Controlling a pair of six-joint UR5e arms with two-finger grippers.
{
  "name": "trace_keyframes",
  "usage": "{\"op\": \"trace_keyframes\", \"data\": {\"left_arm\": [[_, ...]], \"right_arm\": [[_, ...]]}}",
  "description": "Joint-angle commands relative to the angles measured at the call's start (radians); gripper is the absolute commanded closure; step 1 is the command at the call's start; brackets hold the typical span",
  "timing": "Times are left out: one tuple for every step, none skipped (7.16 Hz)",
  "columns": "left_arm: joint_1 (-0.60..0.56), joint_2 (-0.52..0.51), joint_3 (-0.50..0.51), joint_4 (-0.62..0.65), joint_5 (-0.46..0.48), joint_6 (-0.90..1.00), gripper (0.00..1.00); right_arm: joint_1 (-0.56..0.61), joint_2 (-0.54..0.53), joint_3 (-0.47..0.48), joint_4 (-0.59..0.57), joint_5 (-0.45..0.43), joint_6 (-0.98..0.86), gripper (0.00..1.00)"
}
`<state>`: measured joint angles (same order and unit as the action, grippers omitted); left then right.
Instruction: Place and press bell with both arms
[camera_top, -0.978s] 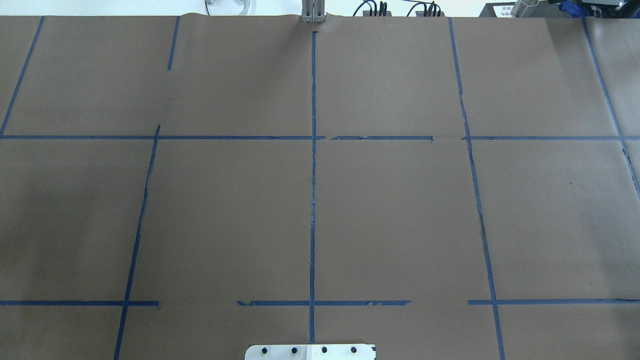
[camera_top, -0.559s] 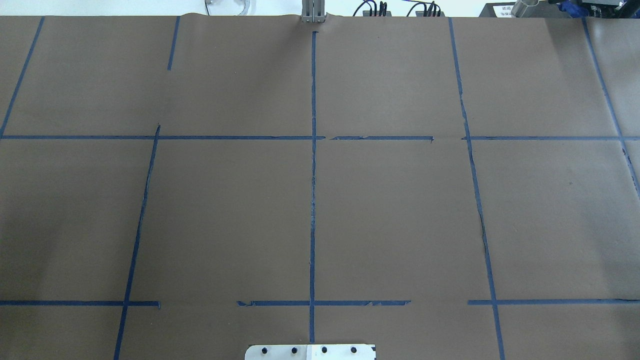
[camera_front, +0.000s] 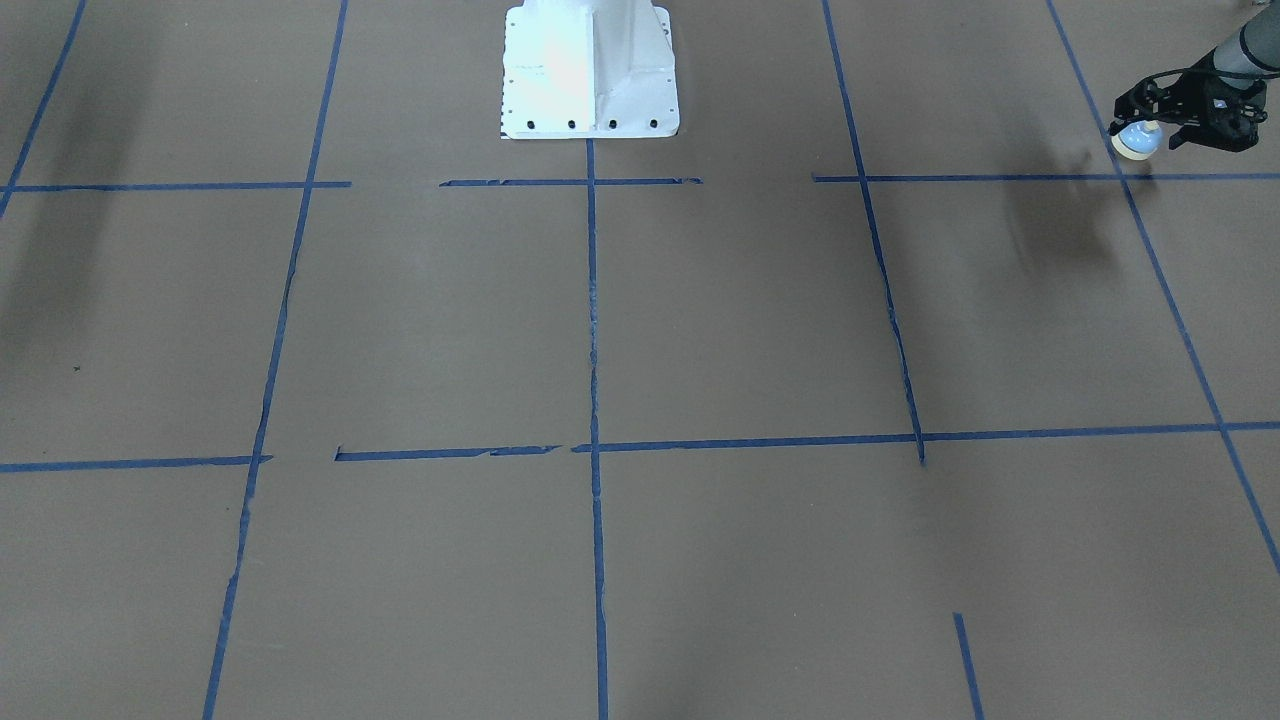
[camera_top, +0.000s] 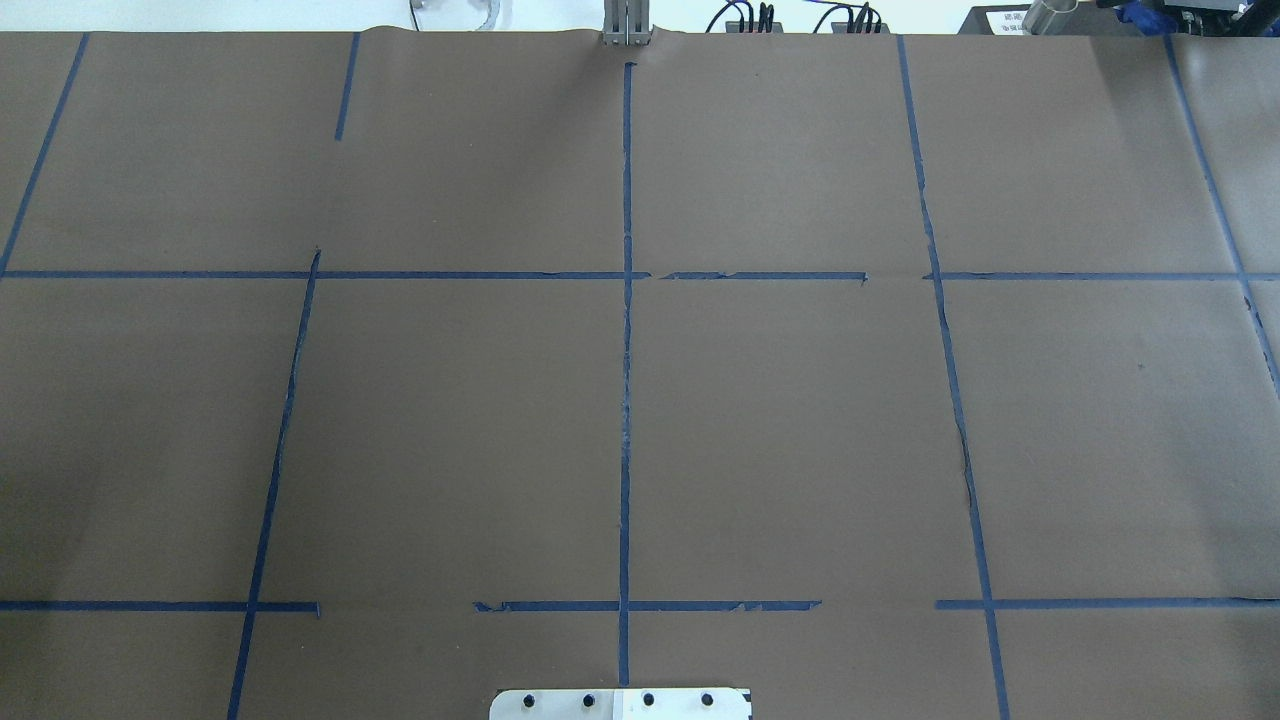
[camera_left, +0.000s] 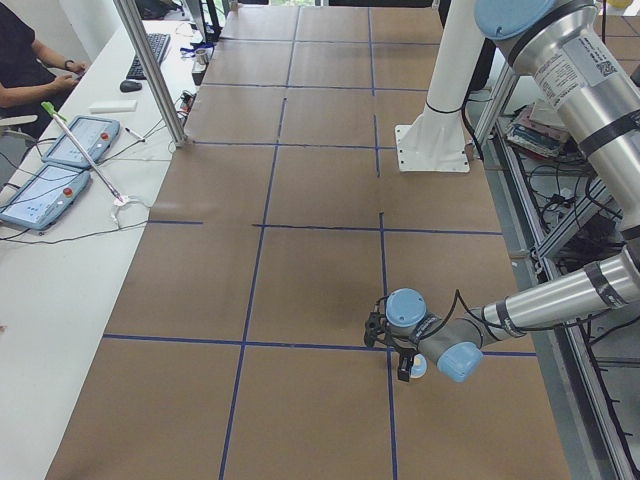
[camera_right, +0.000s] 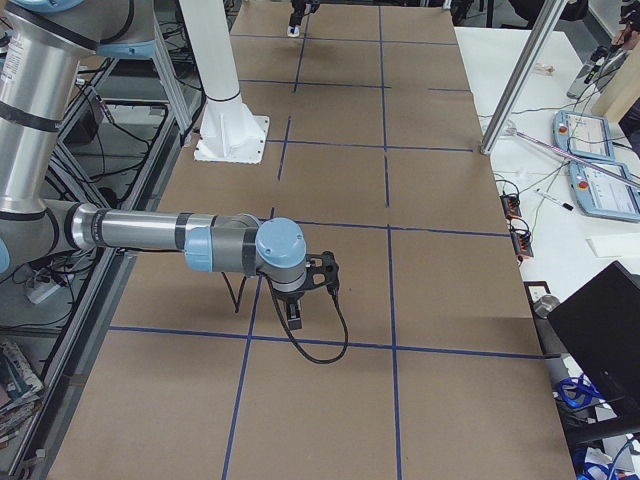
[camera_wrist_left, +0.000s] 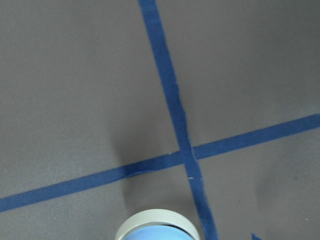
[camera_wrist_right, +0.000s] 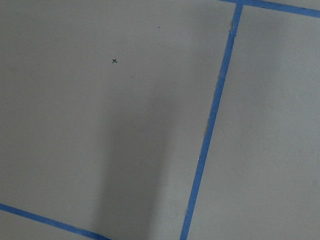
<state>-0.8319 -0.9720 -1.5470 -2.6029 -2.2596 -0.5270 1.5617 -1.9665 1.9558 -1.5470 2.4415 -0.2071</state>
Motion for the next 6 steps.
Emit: {"op": "trace_keyframes", "data": {"left_arm": [[0.025,0.001,0.01,-0.003,0.011,-0.004,0.0],[0.028,0.001,0.014,-0.003,0.009,-0.008,0.0],[0.04,0.0,0.018,-0.003,0.009,-0.007,0.0],[0.046,-0.004,0.034,-0.003,0.008,-0.008,0.0],[0.056,-0.007,0.038,-0.003,0.006,-0.008,0.0],[0.08,-0.008,0.041,-0.003,0.005,-0.011,0.0]], "right_arm": [[0.0,0.0,0.0,0.001,0.001,0.002,0.0],[-0.002,0.0,0.0,0.001,0.002,0.002,0.0],[0.0,0.0,0.0,0.001,0.002,0.002,0.0],[-0.002,0.0,0.0,0.001,0.002,0.002,0.0],[-0.002,0.0,0.003,0.001,0.002,0.0,0.0],[0.0,0.0,0.003,0.001,0.002,0.0,0.0]]}}
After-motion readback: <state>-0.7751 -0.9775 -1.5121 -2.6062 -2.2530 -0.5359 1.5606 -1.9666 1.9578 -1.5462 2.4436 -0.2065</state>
